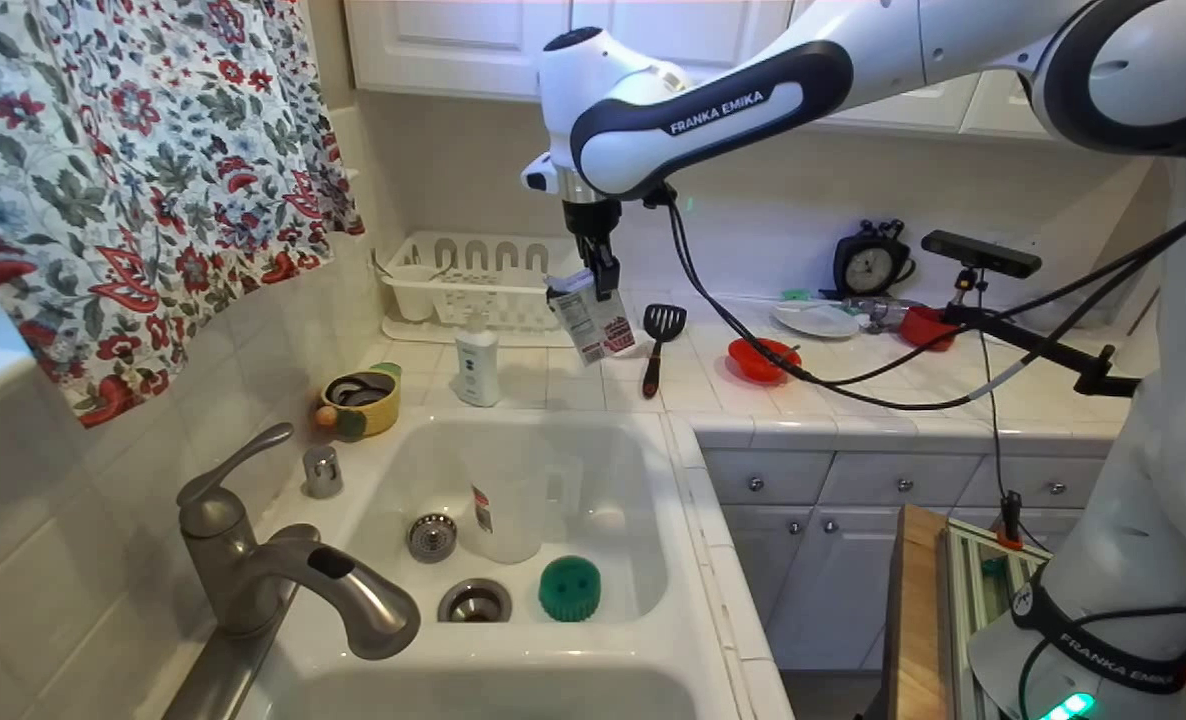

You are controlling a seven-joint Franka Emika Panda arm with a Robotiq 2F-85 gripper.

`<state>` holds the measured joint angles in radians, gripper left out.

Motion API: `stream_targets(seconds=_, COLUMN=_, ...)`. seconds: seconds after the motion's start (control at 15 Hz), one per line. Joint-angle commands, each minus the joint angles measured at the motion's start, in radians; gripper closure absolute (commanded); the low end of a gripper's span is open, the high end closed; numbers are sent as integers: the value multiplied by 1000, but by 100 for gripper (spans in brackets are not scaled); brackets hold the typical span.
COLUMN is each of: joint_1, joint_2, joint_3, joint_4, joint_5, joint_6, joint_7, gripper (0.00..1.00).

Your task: Pour some granulated sugar inside the sink on the right.

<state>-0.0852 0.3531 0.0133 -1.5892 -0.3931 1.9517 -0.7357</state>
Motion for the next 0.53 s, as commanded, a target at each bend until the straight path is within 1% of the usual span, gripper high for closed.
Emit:
stream_targets(seconds=0.0, joint_1=9, joint_2=0, joint_3=-15, joint_4=-2, joint_5=2, joint_6=10, joint_7=8, gripper=66)
stream_targets(seconds=0.13, joint_1=11, joint_2=1, joint_3=-16, joint_4=-3, joint_5=1, joint_6=12, joint_7=19, gripper=66)
stream_targets(seconds=0.2, joint_1=22, joint_2=-6, joint_3=-15, joint_4=-11, joint_5=-4, joint_6=15, joint_7=54, gripper=91)
stream_targets(seconds=0.27, joint_1=22, joint_2=1, joint_3=-11, joint_4=10, joint_5=28, joint_6=-19, joint_7=67, gripper=91)
stream_targets(seconds=0.33, joint_1=18, joint_2=24, joint_3=-18, joint_4=53, joint_5=64, joint_6=-53, joint_7=127, gripper=91)
stream_targets(seconds=0.47, joint_1=-4, joint_2=54, joint_3=-27, joint_4=116, joint_5=111, joint_6=-111, joint_7=167, gripper=91)
